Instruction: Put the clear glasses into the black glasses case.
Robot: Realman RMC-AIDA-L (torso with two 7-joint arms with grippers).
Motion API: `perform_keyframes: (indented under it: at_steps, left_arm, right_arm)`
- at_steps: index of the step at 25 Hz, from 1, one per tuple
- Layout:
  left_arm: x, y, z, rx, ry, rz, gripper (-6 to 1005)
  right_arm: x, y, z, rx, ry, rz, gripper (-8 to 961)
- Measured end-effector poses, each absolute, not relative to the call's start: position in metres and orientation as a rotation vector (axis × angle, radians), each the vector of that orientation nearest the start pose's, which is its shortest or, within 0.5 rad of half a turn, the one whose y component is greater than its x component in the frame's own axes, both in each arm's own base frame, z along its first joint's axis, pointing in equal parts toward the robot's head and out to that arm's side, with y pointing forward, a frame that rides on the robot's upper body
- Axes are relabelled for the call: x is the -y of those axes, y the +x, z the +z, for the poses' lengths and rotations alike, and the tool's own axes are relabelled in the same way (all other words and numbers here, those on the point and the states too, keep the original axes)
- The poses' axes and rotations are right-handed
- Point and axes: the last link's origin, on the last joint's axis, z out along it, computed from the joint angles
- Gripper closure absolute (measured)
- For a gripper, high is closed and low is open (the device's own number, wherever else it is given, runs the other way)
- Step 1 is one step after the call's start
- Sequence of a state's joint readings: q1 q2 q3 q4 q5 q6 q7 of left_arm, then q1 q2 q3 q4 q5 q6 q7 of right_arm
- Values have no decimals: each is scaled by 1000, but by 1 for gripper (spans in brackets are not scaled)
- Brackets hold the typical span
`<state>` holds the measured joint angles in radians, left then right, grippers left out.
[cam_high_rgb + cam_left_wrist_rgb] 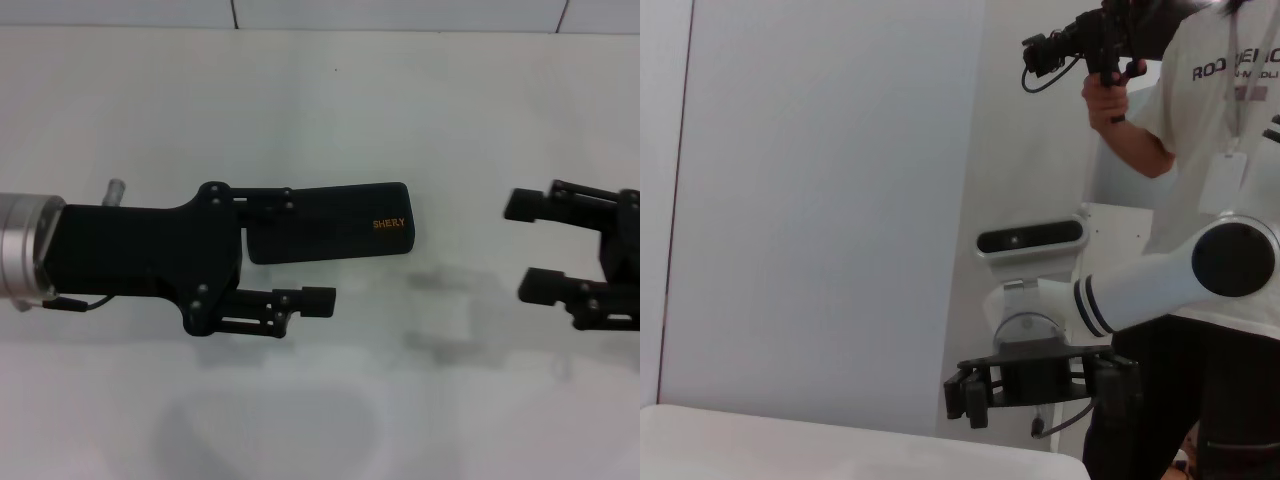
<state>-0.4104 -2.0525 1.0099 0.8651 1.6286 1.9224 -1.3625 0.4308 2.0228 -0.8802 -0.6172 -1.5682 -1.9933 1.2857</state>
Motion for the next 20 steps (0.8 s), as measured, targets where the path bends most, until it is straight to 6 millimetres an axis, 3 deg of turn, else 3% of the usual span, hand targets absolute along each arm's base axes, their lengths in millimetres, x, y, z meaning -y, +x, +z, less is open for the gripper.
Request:
perform_keyframes:
  at_steps: [9, 20]
  left_arm:
    - [-276, -210, 28, 156, -2989, -1095, 291]
    - [-274, -215, 30, 177, -2971, -1097, 291]
  right_arm:
    - [-286, 207, 19, -291, -2925, 1330, 188]
    - [-287, 203, 16, -282, -2925, 1352, 187]
